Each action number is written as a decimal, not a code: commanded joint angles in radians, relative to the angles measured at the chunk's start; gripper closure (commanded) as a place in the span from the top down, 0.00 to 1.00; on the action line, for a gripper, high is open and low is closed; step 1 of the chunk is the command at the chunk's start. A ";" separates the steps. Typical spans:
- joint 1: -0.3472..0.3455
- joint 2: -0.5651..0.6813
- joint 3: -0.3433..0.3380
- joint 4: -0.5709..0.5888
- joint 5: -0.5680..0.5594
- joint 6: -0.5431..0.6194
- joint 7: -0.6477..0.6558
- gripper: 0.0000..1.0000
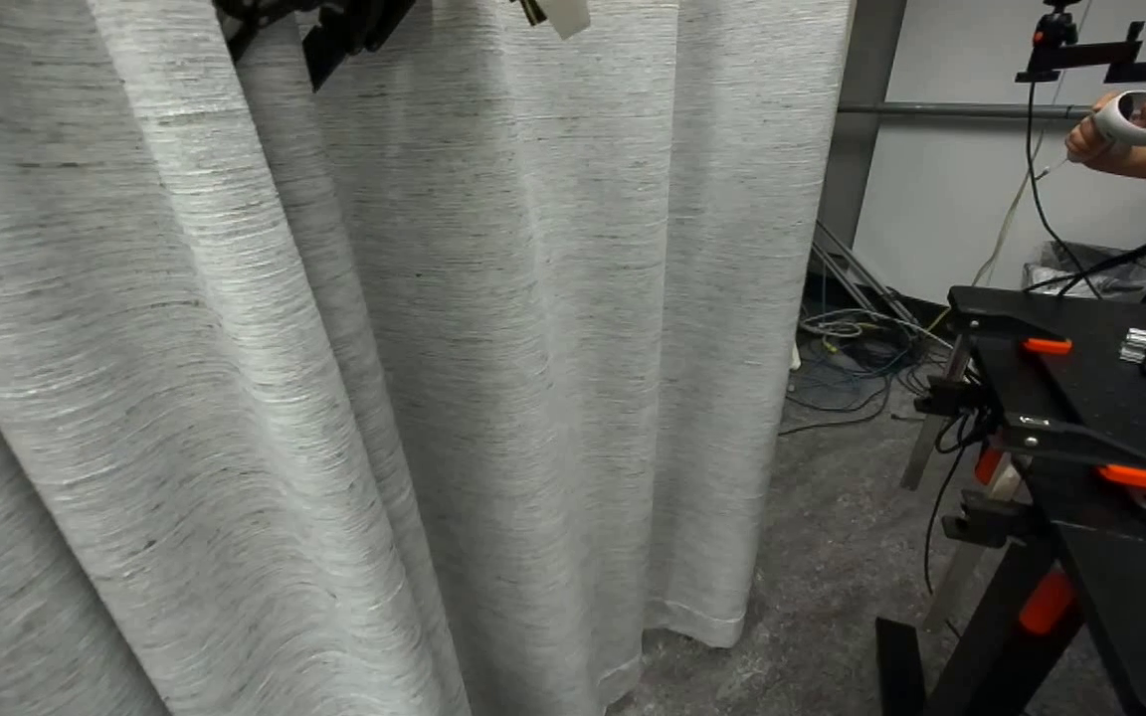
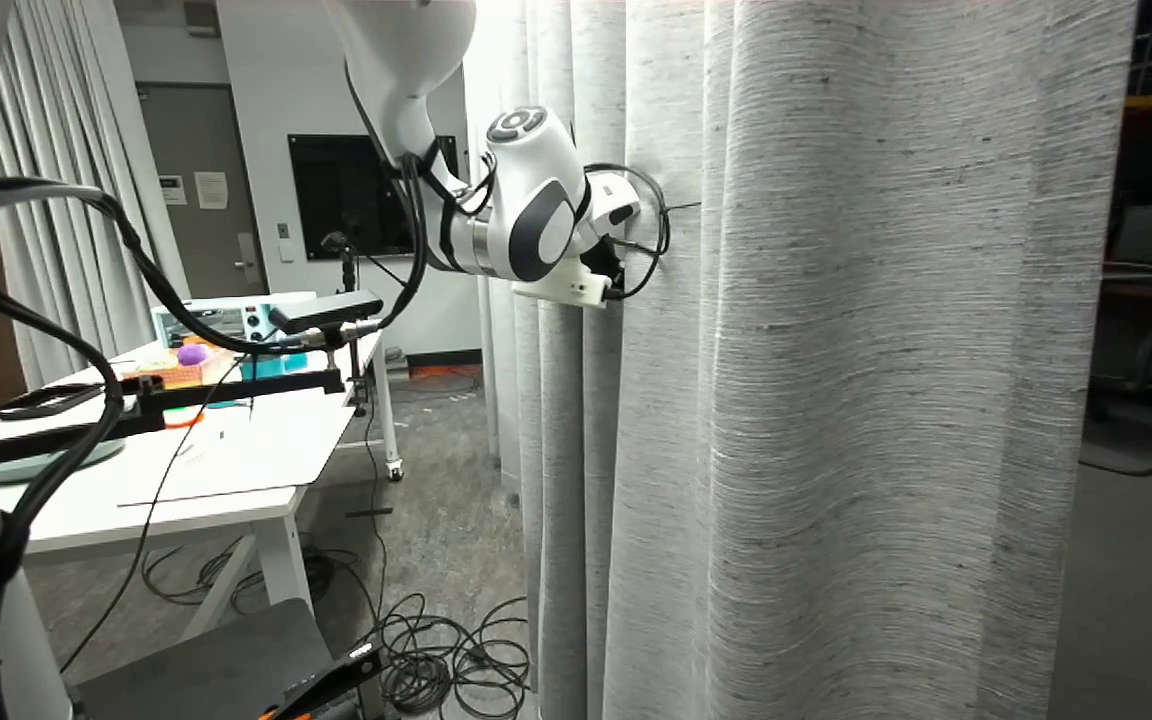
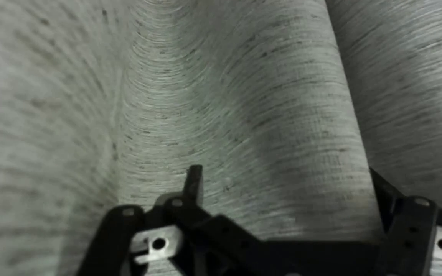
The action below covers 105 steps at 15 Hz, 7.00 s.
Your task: Slide the curtain to the right and then to the left
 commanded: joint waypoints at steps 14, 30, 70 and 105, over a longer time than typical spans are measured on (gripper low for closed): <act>0.262 0.261 -0.470 0.300 0.155 -0.047 0.029 0.00; 0.256 0.590 -1.165 0.560 0.270 -0.271 0.365 0.00; 0.665 -0.086 -1.230 -0.144 0.057 -0.544 0.396 0.73; 0.054 -0.849 -0.466 -0.532 -0.261 -0.879 0.563 1.00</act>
